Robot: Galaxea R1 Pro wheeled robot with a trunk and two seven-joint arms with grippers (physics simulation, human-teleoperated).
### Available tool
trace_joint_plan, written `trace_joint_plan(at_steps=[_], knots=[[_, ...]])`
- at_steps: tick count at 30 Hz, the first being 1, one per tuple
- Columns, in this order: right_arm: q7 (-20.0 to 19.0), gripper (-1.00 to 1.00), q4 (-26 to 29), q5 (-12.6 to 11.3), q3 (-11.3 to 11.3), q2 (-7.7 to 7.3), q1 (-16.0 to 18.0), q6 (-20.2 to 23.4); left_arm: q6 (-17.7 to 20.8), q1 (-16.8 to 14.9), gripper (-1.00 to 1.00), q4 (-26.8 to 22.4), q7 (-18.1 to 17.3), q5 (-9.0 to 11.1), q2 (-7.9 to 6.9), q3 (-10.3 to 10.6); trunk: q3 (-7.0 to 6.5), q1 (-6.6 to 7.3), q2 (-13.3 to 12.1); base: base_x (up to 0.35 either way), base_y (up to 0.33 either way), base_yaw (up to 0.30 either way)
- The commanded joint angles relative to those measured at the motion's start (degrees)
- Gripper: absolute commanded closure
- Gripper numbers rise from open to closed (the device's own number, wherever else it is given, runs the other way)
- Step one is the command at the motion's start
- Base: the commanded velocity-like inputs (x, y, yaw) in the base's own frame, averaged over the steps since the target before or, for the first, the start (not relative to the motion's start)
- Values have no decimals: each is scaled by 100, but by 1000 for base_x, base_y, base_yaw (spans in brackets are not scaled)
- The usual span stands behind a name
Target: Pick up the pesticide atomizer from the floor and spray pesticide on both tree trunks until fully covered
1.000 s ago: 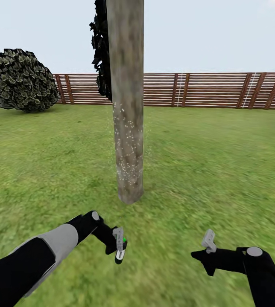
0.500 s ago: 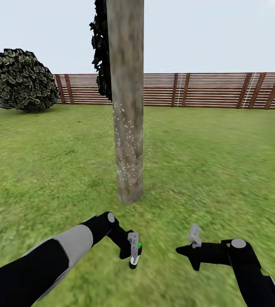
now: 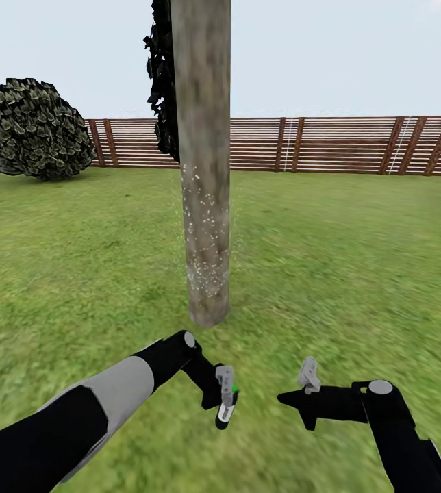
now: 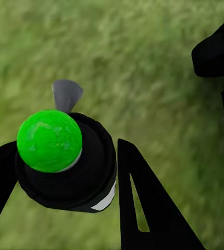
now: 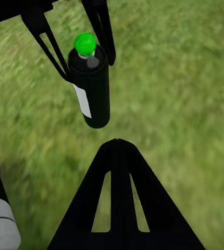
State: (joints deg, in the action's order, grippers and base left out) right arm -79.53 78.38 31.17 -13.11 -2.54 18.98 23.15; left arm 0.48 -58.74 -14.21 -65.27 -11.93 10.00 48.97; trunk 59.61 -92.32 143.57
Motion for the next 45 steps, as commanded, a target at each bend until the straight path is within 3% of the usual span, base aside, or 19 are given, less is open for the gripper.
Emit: trace_joint_plan(at_steps=[1,8,12,15,18,24,28,34,45], knots=[[0,100,135,-3,1,4,0,4,6,6,100,-10,-6,2,0,2,0,0,0,0,0,0],[-1,100,489,-49,1,8,8,475,12,168,100,-42,-9,-2,0,40,0,0,0,0,0,0],[6,100,493,-57,20,9,8,491,13,170,100,-88,5,-2,0,42,0,0,0,0,0,0],[8,100,497,-58,200,149,9,496,21,170,100,-374,20,6,0,43,0,0,0,0,0,0],[8,100,499,-63,234,202,9,497,29,170,100,-447,29,7,0,43,0,0,0,0,0,0],[6,100,496,-67,247,210,189,497,17,170,100,-468,17,14,0,43,0,0,0,0,0,0],[0,100,495,-67,248,210,201,497,-28,170,100,-474,-16,17,0,43,0,0,0,0,0,0],[-1,100,494,-67,248,210,196,497,-115,260,100,-856,-234,32,0,43,0,0,0,0,0,0],[0,100,494,-67,248,210,200,497,-93,267,100,-1056,-210,45,0,26,0,0,0,0,0,0]])
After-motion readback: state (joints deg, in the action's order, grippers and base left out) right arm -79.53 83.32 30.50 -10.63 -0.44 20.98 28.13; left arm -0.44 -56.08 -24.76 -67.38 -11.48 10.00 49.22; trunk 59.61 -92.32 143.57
